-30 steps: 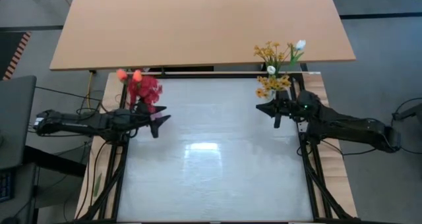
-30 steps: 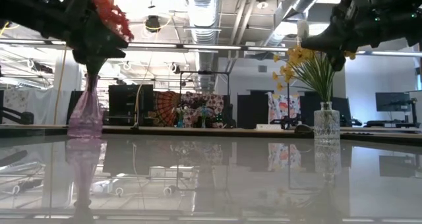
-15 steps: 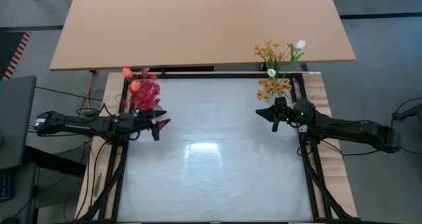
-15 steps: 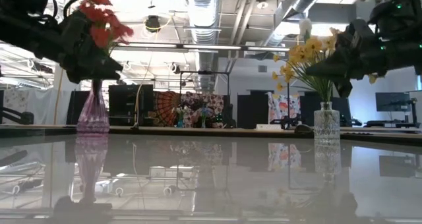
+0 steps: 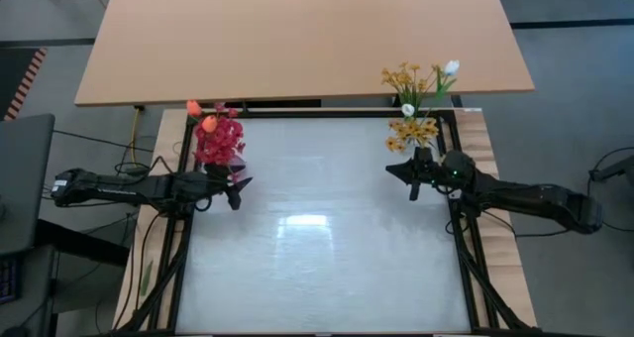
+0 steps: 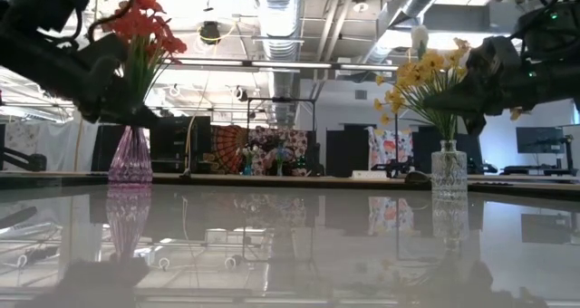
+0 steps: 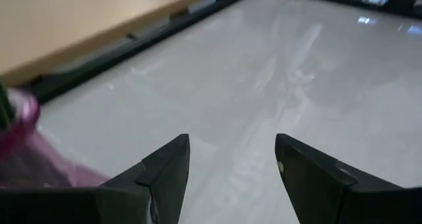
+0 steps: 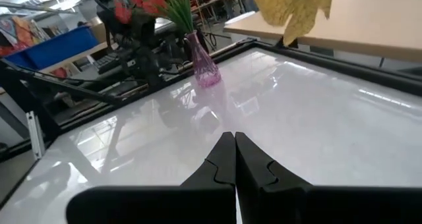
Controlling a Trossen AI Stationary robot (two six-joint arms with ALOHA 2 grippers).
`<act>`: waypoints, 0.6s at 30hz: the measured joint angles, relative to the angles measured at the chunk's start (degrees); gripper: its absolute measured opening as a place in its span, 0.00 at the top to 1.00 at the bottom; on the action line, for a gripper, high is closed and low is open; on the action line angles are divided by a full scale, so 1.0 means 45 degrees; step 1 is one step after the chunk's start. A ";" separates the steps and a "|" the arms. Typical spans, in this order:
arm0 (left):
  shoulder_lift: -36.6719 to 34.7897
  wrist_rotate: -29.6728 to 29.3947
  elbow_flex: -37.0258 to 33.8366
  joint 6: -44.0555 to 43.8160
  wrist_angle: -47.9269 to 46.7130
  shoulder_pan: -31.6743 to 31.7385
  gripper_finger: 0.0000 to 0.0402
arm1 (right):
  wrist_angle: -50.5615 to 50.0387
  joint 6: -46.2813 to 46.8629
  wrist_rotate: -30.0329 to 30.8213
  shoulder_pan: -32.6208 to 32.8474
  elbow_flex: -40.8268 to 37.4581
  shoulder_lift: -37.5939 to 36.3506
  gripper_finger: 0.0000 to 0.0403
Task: Sort flowers into vase by color
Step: Return to Home Position
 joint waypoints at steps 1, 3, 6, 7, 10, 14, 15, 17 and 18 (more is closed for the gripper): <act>0.0000 0.0010 0.0000 -0.0214 -0.0220 0.0000 0.47 | -0.0026 -0.0085 -0.0060 -0.0075 0.0000 -0.0043 0.95; 0.0000 0.0074 0.0000 -0.0309 -0.0599 0.0000 0.47 | -0.0011 -0.0250 -0.0148 -0.0212 0.0000 -0.0039 0.95; 0.0000 0.0249 0.0000 -0.0198 -0.1016 0.0000 0.47 | -0.0037 -0.0304 -0.0197 -0.0306 0.0000 -0.0009 0.95; 0.0001 0.0364 0.0000 -0.0187 -0.1009 0.0000 0.47 | -0.0055 -0.0306 -0.0197 -0.0301 0.0000 -0.0007 0.95; 0.0000 0.1035 0.0000 -0.0334 -0.0806 0.0000 0.47 | -0.0128 -0.0357 -0.0207 -0.0210 0.0005 -0.0014 0.93; -0.0037 0.1006 -0.0063 -0.0702 0.0640 -0.0025 0.47 | -0.0102 -0.1778 -0.0210 -0.0095 0.0005 -0.0009 0.90; -0.0154 0.0691 -0.0158 -0.0567 0.1302 -0.0046 0.47 | -0.0093 -0.1966 -0.0207 -0.0022 0.0005 -0.0009 0.90; -0.0447 0.0026 -0.0495 -0.0443 0.2696 -0.0102 0.47 | -0.0167 -0.2284 -0.0202 0.0097 0.0005 -0.0016 0.92; -0.0628 -0.0241 -0.0695 -0.0476 0.3259 -0.0124 0.47 | -0.0210 -0.2415 -0.0207 0.0150 0.0010 -0.0054 0.93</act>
